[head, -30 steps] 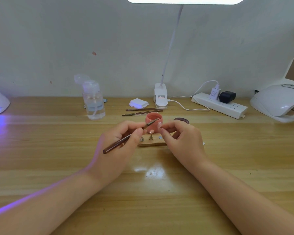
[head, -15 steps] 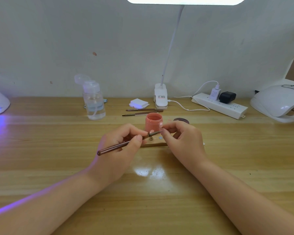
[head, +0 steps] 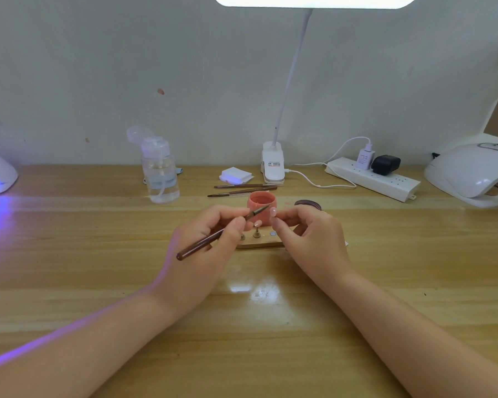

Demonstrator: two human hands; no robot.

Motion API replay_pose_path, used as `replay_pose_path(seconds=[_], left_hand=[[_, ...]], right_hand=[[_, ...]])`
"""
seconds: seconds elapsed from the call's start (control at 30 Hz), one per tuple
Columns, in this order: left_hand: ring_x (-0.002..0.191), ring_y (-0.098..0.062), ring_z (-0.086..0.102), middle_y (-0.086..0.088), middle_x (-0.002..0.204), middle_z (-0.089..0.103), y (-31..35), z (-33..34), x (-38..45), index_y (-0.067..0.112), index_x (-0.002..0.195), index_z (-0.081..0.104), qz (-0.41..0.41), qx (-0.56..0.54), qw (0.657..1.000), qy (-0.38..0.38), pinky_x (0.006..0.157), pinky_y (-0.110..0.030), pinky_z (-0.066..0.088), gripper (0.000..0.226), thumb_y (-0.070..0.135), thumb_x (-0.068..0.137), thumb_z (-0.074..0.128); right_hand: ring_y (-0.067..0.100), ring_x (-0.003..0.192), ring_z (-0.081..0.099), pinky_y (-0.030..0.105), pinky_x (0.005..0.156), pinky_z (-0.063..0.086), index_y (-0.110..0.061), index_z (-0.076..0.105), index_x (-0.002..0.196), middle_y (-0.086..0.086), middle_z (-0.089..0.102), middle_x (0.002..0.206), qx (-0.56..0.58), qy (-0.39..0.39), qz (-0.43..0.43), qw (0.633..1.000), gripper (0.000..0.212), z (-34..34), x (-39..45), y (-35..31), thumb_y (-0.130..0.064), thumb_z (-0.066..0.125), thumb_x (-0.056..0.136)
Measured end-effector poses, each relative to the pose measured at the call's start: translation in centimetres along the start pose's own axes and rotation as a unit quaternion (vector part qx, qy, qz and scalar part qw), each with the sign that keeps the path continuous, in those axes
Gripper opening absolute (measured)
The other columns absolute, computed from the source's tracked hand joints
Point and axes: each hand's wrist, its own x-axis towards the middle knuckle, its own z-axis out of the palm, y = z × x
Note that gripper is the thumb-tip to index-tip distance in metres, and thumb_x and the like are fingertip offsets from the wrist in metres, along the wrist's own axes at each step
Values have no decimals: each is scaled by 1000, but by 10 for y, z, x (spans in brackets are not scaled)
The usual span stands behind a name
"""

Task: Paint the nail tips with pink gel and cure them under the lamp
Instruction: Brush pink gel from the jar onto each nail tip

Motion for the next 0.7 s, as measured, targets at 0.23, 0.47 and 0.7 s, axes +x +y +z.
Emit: replay_pose_path(seconds=[0.23,0.47,0.7], left_hand=[[79,1,66,9,85,75,1,-1,-1,21,93,69,19,8,1000,8,70,-9,47,14,16,91,56],[70,0,65,2,77,74,2,0,0,16,87,69,8,-19,1000,11,66,-11,47,17,13,88,52],[64,-2,61,-2,78,74,-1,-2,5,13,91,69,-28,-45,998,33,63,-14,48,16,8,96,55]], right_hand=[[15,57,58,37,63,51,-26,72,81,-11,69,72,3,-3,2,1000,6,-1,0,0,-21,72,84],[18,58,59,41,65,52,-26,72,84,-9,70,74,8,-8,-3,1000,6,0,1,0,-20,72,85],[19,57,59,41,65,52,-24,73,86,-9,70,75,8,-11,4,1000,3,0,0,0,-21,72,85]])
